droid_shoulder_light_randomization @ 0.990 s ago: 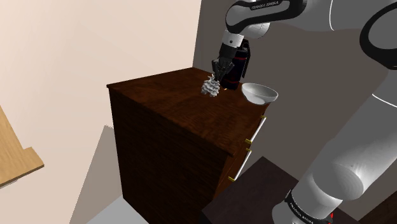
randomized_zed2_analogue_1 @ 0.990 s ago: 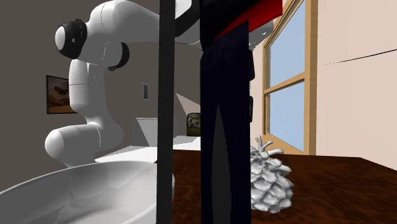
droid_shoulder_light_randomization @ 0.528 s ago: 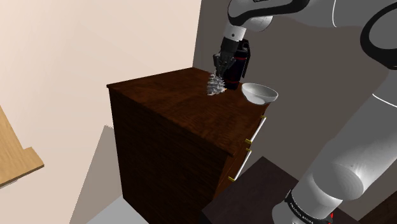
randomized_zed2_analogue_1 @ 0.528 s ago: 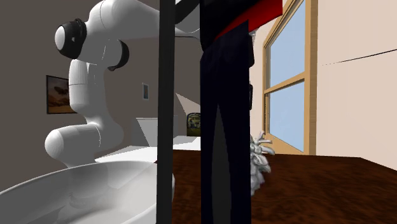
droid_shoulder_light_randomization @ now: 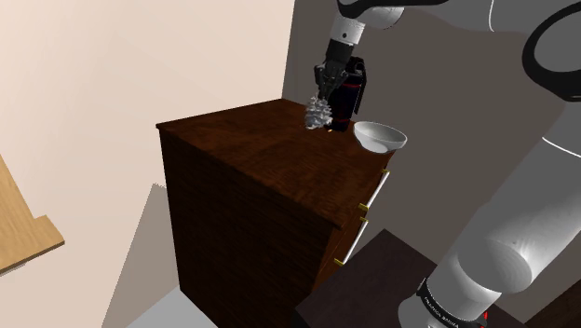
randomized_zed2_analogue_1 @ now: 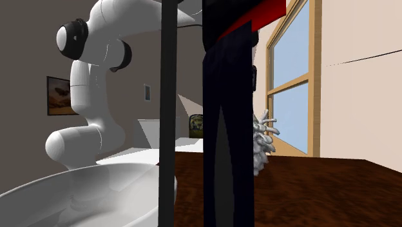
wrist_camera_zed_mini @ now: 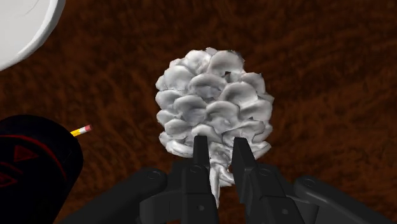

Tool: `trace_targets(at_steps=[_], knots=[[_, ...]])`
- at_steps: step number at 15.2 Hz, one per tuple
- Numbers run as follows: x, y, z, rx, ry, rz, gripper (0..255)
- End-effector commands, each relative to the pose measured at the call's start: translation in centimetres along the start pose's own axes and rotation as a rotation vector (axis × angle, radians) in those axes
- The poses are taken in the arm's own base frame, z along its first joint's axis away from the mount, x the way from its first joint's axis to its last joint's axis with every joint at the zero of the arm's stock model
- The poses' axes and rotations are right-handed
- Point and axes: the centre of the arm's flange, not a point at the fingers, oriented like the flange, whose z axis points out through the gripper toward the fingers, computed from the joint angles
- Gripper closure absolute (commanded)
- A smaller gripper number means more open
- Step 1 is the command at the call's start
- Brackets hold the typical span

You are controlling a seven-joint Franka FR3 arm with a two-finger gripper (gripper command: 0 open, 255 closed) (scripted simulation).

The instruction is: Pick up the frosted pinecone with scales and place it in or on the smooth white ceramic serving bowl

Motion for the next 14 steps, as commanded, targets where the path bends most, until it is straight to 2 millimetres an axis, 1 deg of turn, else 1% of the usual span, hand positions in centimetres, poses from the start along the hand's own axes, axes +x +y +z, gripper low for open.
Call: trace_targets(at_steps=[1,13,14], knots=[[0.0,-0.2,-1.2,0.000,0.000,0.000,255],[0.6,-0.6,-7.4,0.000,0.000,0.000,255],[-0.1,0.4,-7.8,0.000,0.000,0.000,255]])
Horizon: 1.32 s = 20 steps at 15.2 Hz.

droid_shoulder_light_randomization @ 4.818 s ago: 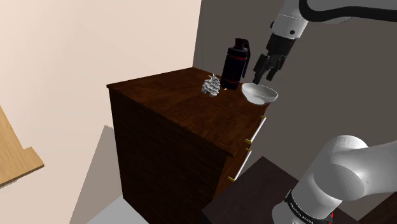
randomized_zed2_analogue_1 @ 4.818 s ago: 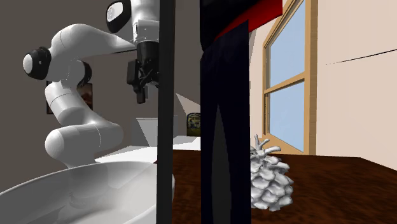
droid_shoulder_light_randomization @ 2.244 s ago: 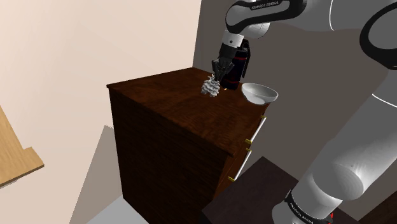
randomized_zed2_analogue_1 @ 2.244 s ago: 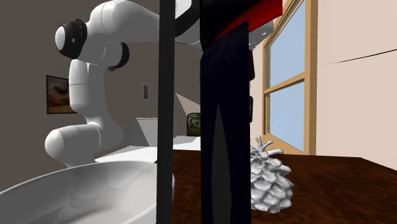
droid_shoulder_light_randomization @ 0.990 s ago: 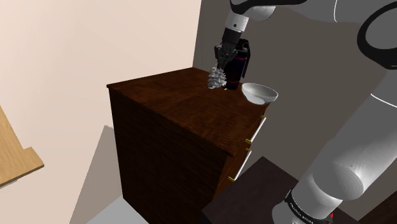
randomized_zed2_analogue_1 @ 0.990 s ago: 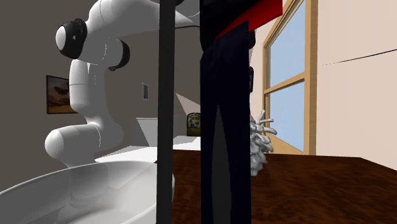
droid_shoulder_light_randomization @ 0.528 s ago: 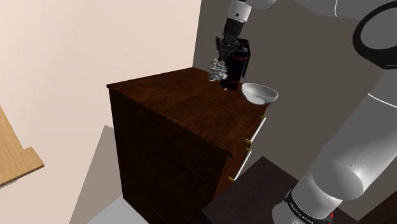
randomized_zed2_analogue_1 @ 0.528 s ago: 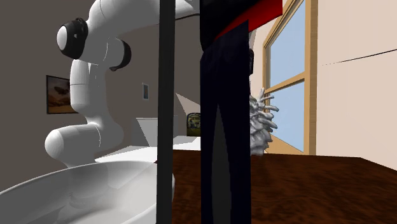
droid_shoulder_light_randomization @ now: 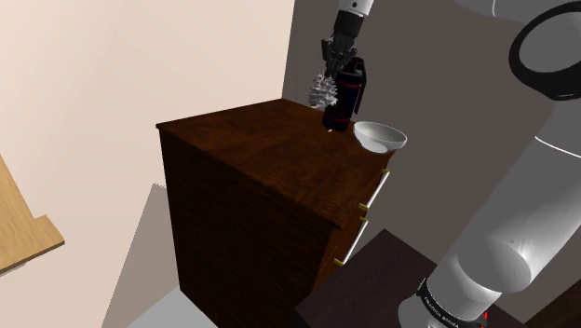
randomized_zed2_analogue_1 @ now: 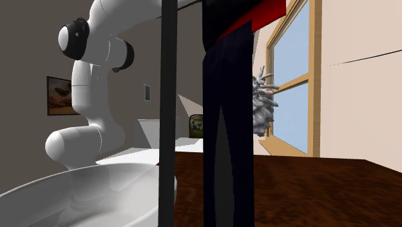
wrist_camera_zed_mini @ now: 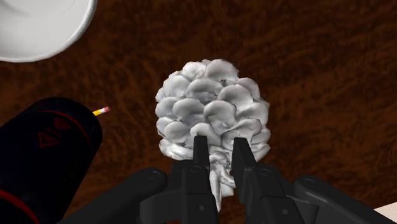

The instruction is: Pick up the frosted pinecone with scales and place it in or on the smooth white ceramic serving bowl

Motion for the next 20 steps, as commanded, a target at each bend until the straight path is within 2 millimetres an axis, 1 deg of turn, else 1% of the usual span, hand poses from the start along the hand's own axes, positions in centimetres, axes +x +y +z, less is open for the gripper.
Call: trace_targets(at_steps=[1,12,13,14,20], knots=[[-1.0,1.5,-0.9,0.000,0.001,0.000,255],[-8.7,13.0,-5.2,0.000,0.001,0.000,255],[-8.1,11.8,-4.7,0.000,0.001,0.001,255],[-8.1,11.8,-4.7,0.000,0.001,0.001,0],[-5.1,7.2,1.6,-0.036,-0.014,-0.172,0]])
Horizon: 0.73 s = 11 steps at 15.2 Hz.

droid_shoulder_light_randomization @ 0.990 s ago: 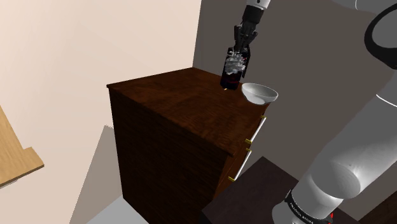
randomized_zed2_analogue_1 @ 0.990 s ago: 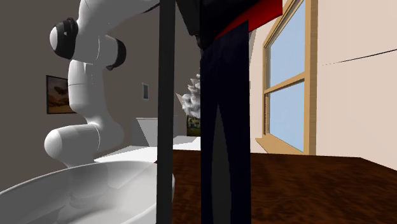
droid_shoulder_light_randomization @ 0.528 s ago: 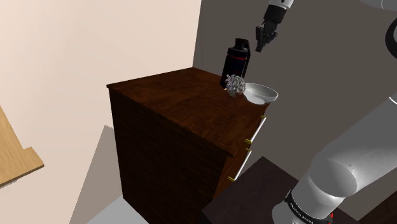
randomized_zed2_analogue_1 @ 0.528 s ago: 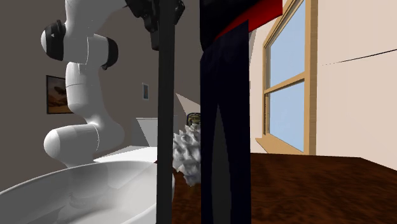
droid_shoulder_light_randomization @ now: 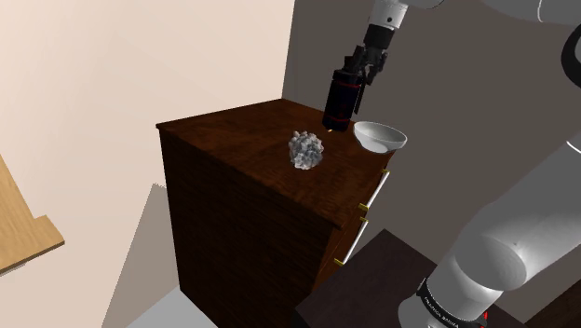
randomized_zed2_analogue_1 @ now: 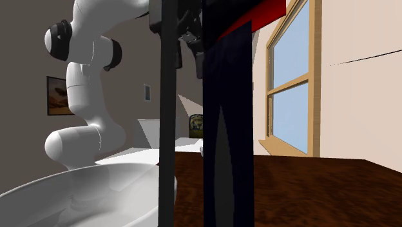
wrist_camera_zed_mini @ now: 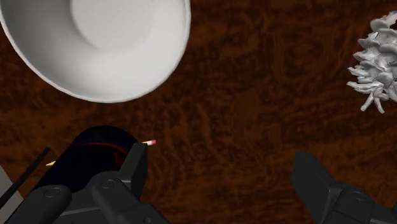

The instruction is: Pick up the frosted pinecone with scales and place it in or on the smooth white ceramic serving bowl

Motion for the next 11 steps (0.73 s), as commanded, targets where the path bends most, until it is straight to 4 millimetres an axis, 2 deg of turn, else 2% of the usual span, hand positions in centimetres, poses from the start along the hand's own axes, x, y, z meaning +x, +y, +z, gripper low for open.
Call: trace_targets(at_steps=[1,5,11], knots=[[1.2,-1.2,1.9,-0.012,-0.004,-0.059,0],[3.1,-4.3,6.0,-0.036,-0.014,-0.174,0],[3.1,-4.3,8.8,-0.037,-0.015,-0.178,0]])
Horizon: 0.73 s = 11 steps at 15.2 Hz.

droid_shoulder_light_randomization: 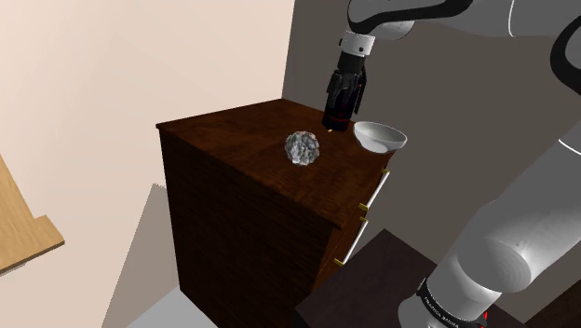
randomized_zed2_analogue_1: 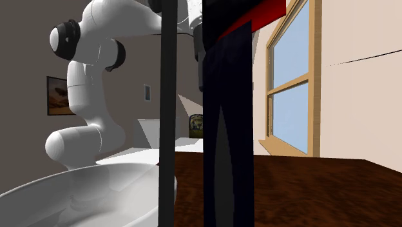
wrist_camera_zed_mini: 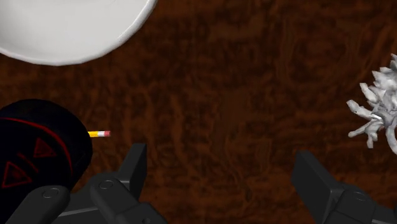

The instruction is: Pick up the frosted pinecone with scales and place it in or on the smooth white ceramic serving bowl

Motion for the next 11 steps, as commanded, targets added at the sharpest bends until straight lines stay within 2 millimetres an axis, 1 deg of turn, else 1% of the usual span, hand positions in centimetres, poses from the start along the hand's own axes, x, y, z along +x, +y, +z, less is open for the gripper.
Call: trace_targets(at_steps=[1,2,10,11], knots=[[0.03,0.05,1.01,0.000,0.001,-0.001,0],[0.03,0.05,1.84,0.000,0.001,-0.001,0],[0.03,0.05,1.84,0.000,0.000,-0.001,0],[0.03,0.05,1.84,0.000,0.000,-0.001,255]])
